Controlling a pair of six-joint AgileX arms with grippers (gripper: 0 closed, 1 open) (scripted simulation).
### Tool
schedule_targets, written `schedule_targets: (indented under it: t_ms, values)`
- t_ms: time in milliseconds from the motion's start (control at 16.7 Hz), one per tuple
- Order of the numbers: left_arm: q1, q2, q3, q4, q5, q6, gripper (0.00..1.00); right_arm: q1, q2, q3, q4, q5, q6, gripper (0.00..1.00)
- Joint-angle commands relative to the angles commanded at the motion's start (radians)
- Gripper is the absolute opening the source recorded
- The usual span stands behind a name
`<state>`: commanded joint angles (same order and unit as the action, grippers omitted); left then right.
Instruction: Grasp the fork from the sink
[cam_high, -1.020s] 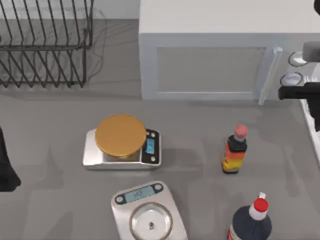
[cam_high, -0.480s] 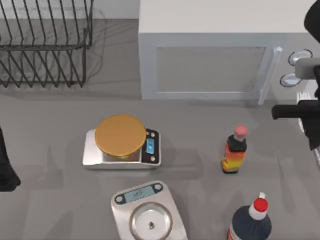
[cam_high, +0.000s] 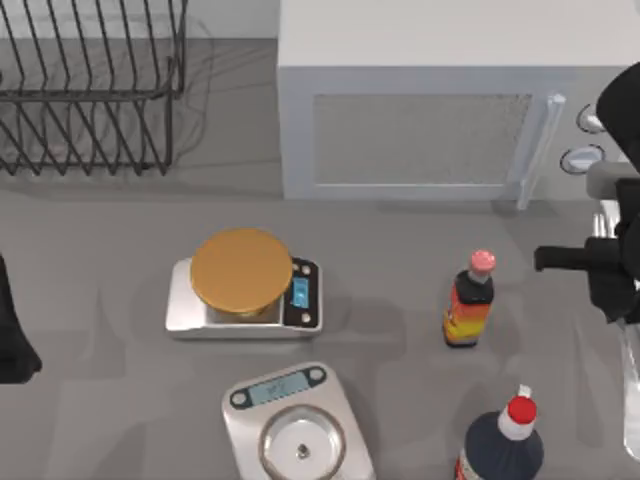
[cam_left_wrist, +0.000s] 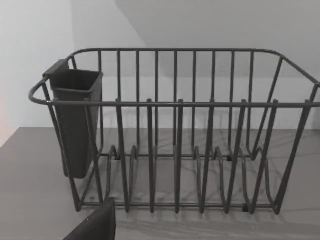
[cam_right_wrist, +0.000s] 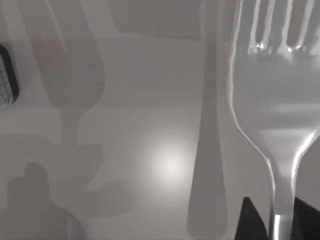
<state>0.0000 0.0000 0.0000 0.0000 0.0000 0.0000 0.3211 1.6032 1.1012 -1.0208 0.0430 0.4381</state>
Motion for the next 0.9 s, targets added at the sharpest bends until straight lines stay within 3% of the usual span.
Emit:
schedule_targets:
  t_ms: [180, 540, 900]
  values:
    - [0.000, 0.000, 0.000, 0.000, 0.000, 0.000, 1.00, 0.035, 0.027, -0.092, 0.098, -0.027, -0.028, 0.00]
    - [0.000, 0.000, 0.000, 0.000, 0.000, 0.000, 1.00, 0.058, 0.042, -0.121, 0.115, -0.043, -0.048, 0.00]
    - [0.000, 0.000, 0.000, 0.000, 0.000, 0.000, 1.00, 0.058, 0.042, -0.121, 0.115, -0.043, -0.048, 0.45]
